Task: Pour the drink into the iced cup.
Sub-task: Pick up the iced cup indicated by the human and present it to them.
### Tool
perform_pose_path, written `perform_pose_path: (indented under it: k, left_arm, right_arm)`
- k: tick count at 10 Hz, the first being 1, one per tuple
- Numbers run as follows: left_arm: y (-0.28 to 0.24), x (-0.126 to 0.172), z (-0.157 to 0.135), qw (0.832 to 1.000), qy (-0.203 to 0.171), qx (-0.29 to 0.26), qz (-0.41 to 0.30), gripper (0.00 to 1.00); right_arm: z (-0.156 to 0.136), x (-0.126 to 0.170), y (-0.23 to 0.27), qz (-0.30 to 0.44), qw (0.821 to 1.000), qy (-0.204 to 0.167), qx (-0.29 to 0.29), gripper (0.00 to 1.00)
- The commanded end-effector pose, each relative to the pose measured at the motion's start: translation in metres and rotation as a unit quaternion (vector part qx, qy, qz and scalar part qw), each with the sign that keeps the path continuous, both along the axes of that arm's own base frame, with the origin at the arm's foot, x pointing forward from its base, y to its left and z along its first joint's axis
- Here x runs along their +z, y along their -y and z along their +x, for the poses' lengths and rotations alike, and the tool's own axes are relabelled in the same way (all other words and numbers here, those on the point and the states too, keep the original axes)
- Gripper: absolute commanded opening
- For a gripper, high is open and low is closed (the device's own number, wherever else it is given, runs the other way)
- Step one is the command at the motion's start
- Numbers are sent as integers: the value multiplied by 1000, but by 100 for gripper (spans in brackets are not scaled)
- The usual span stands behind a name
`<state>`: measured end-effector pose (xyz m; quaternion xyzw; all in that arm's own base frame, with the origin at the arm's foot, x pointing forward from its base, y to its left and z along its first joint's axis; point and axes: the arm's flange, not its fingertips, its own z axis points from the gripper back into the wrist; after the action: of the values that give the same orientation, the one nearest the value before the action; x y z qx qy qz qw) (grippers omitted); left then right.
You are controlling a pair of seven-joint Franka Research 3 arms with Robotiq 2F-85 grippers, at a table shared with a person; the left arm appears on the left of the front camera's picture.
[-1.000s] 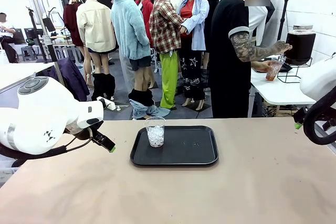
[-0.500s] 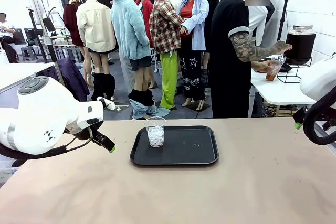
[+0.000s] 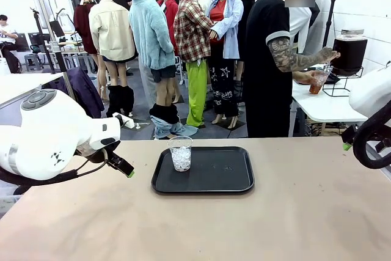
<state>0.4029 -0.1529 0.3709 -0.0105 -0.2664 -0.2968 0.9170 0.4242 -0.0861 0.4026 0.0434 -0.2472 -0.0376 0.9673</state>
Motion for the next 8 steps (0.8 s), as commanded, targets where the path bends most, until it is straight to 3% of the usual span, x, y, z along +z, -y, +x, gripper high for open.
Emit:
perform_pose_path:
  k: [1, 8]
  left_arm:
    - [-2, 0, 0, 1000, 0, 2, -1, 100]
    - [-2, 0, 0, 1000, 0, 2, -1, 100]
  right_arm:
    - [1, 0, 1, -5, 1000, 1, -1, 100]
    - [1, 0, 1, -5, 1000, 1, -1, 100]
